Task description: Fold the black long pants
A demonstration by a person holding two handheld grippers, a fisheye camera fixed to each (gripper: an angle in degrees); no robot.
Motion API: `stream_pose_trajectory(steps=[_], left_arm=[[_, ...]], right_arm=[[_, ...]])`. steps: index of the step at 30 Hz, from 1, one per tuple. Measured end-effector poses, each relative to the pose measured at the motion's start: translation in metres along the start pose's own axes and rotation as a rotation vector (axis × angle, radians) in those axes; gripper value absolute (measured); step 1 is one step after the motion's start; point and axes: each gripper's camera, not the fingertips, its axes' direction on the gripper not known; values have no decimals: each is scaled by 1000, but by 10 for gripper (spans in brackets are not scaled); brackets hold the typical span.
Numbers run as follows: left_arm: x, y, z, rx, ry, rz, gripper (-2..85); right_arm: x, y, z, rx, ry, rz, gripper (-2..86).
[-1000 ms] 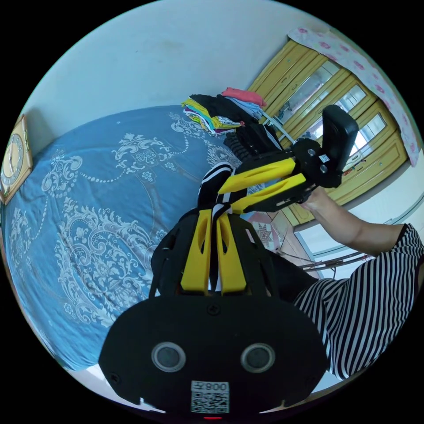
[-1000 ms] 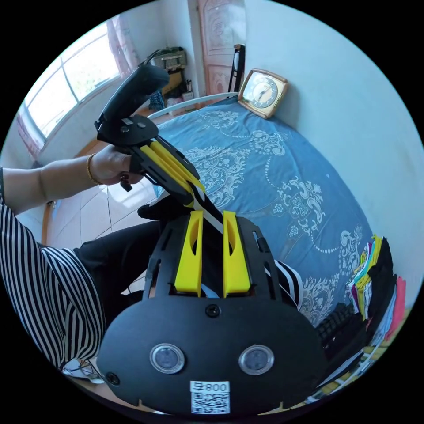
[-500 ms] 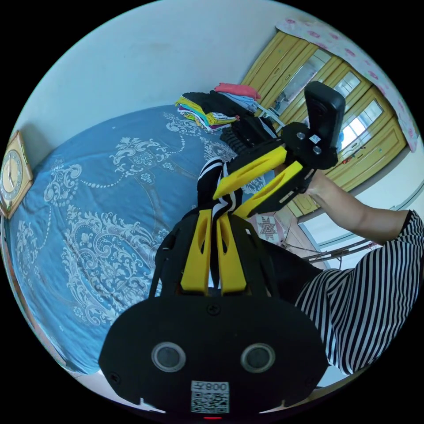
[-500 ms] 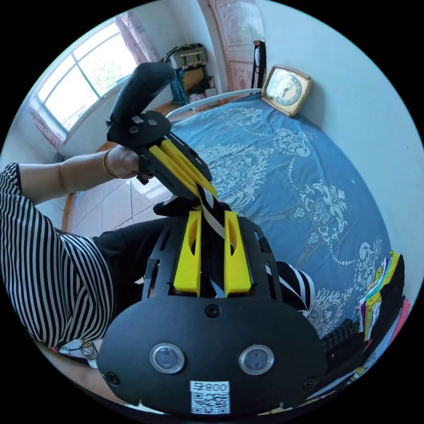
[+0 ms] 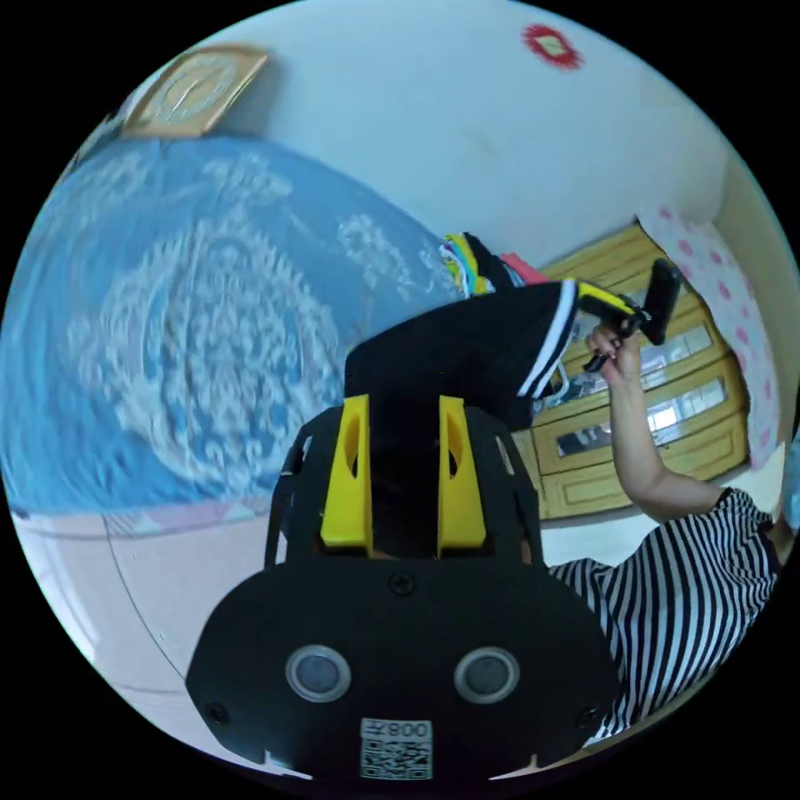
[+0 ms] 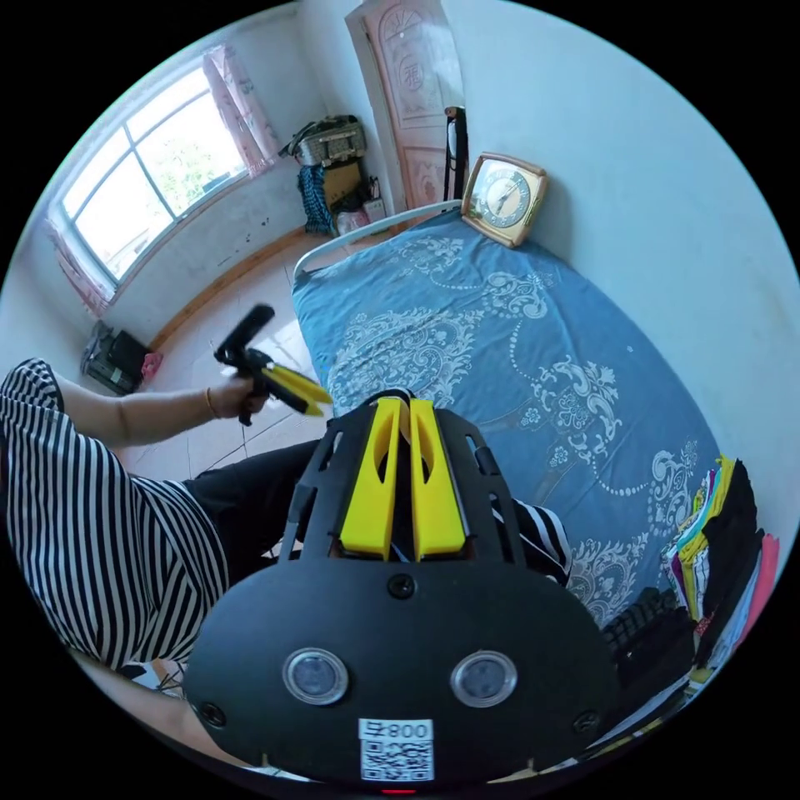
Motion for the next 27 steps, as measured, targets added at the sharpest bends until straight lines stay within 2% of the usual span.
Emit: stream_pose_trajectory(steps=[3, 8, 13, 18, 27], left_arm=[[-6, 16, 20, -135, 5, -54, 139], [14, 0, 26, -179, -63, -13, 136], [44, -20, 23, -258, -135, 67, 74], [85, -14, -34, -173, -93, 166, 50], [172, -7, -197, 82, 136, 455, 36]], right_arm=[[2, 4, -17, 20, 4, 10, 18], [4, 16, -50, 50, 17, 28, 17], [10, 35, -77, 63, 35, 66, 17], [18, 72, -123, 167, 75, 137, 17], [10, 190, -248, 611, 181, 326, 17]])
